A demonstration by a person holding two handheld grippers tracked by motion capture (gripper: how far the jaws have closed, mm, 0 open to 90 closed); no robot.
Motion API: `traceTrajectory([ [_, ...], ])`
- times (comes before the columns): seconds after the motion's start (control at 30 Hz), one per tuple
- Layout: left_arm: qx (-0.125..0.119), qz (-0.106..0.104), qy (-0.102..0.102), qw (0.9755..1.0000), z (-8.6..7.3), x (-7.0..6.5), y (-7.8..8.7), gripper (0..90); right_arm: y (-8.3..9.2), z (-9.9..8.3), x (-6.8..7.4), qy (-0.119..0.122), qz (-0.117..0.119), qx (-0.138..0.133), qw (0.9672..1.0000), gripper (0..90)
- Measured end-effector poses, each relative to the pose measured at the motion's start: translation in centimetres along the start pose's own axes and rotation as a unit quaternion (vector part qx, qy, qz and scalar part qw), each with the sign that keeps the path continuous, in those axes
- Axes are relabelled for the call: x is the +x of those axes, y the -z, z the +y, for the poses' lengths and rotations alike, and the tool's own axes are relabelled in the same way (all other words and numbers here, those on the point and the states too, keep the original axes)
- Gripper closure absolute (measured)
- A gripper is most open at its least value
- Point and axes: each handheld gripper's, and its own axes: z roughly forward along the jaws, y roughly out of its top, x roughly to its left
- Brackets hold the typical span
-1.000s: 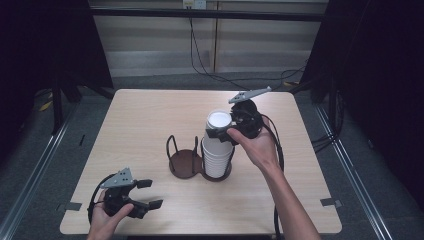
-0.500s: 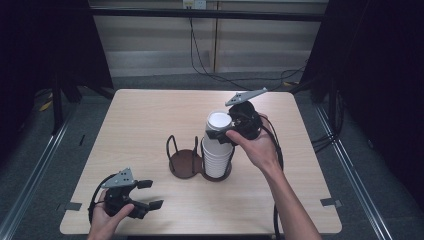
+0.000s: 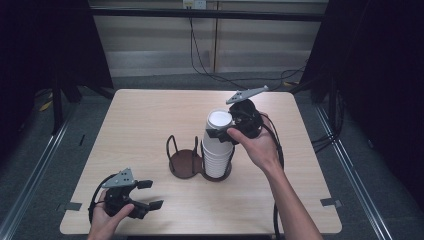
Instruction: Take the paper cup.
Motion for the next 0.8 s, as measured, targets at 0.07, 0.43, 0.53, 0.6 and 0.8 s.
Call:
traceTrajectory([
  [0.07, 0.001, 0.0, 0.001, 1.0, 0.0, 0.0, 0.0, 16.4, 0.2, 0.1, -0.1, -0.001, 0.003, -0.004, 1.0, 21.7],
  [0.43, 0.001, -0.001, 0.001, 1.0, 0.0, 0.0, 0.0, 16.4, 1.1, 0.3, -0.4, -0.017, 0.013, -0.032, 0.9992, 21.8],
  [0.53, 0.003, -0.004, 0.002, 1.0, 0.0, 0.0, 0.0, 16.4, 1.2, 0.4, -0.5, -0.02, 0.015, -0.035, 0.9991, 21.9],
  [0.6, 0.004, -0.004, 0.001, 1.0, 0.0, 0.0, 0.0, 16.4, 1.3, 0.5, -0.5, -0.02, 0.014, -0.033, 0.9991, 21.9],
  [0.8, 0.004, -0.002, 0.001, 1.0, 0.0, 0.0, -0.1, 16.4, 1.9, 0.5, -0.6, -0.024, 0.017, -0.049, 0.9984, 22.3],
])
